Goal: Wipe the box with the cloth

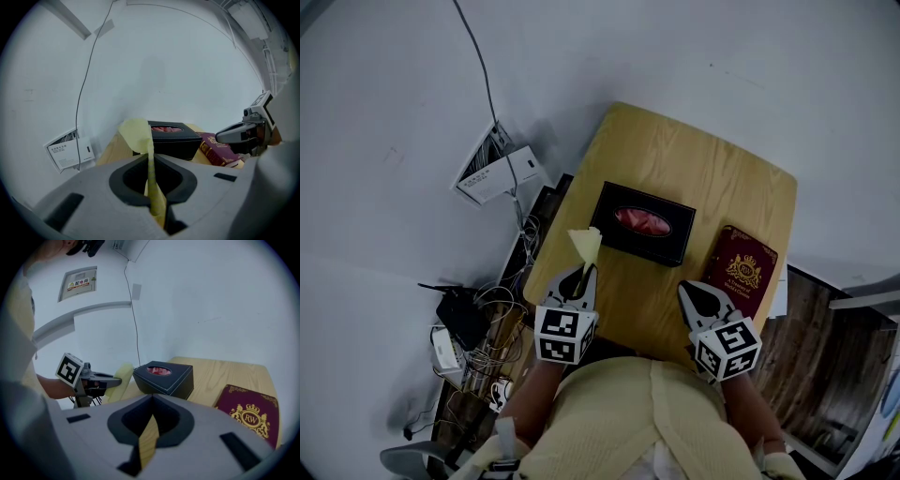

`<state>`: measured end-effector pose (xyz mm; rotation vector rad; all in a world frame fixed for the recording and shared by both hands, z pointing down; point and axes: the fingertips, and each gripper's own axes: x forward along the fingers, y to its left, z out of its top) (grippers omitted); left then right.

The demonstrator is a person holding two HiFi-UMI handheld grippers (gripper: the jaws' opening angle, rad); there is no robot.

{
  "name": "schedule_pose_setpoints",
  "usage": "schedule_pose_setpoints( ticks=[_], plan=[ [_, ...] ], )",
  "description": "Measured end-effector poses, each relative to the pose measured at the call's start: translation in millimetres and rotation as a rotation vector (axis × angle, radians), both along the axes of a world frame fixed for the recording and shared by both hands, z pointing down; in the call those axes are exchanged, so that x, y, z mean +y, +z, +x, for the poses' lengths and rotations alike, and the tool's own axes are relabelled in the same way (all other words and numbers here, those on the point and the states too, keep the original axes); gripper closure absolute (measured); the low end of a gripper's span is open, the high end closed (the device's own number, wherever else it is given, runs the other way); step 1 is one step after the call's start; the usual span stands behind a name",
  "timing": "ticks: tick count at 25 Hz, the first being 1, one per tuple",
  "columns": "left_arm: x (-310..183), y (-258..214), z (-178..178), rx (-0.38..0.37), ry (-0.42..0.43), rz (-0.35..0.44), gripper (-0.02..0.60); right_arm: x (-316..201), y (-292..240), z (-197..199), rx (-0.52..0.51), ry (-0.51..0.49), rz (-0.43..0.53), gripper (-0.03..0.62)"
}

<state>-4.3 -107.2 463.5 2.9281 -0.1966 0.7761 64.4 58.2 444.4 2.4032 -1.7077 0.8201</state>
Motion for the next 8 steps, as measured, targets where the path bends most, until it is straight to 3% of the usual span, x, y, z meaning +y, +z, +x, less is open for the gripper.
schedule_pose_setpoints(
  ticks=[8],
  plan=[
    [-1.0,-3.2,2.6,0.001,0.014,0.017,0.552,-3.3,-1.6,0.5,-0.002,0.0,0.006,0.565]
  ],
)
